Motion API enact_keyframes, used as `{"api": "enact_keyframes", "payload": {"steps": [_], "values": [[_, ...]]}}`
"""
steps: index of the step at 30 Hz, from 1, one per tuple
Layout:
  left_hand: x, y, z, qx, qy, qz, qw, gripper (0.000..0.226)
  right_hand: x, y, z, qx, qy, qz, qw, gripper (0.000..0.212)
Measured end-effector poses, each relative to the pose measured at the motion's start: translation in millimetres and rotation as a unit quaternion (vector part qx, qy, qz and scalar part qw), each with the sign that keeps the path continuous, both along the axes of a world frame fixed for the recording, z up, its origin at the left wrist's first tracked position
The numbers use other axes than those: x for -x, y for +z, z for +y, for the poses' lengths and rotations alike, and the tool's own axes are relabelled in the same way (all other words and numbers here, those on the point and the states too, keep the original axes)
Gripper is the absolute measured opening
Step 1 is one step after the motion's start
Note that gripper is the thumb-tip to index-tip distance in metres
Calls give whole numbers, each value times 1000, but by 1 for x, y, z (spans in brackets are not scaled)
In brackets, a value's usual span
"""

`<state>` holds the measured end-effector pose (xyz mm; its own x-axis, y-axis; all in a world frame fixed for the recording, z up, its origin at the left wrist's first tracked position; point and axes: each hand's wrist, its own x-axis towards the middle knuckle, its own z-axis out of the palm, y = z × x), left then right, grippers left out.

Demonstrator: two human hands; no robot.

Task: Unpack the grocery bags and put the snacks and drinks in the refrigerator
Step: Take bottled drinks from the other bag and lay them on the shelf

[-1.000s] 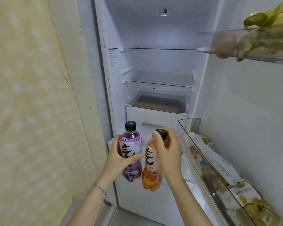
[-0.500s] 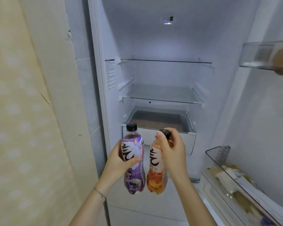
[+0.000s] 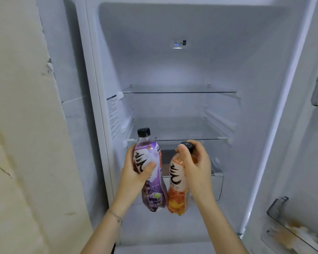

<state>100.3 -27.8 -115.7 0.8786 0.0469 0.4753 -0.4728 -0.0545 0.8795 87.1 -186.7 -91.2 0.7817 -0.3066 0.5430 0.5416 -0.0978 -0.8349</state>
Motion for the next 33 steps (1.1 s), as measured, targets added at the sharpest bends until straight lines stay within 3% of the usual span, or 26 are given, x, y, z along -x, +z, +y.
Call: {"api": "enact_keyframes", "payload": {"steps": [9, 15, 22, 33], "values": [[-29, 64, -8, 26, -4, -115, 993, 66, -40, 5, -18, -47, -23, -5, 999, 7], [-71, 78, -18, -25, 29, -195, 980, 72, -57, 10, -22, -52, -31, -6, 998, 8], [-118, 55, -13, -82, 43, -199, 976, 79, -71, 10, -23, -63, -16, -8, 998, 23], [-156, 40, -16, -145, 47, -208, 966, 78, -96, 1, -26, -77, -6, -1, 997, 21]]}}
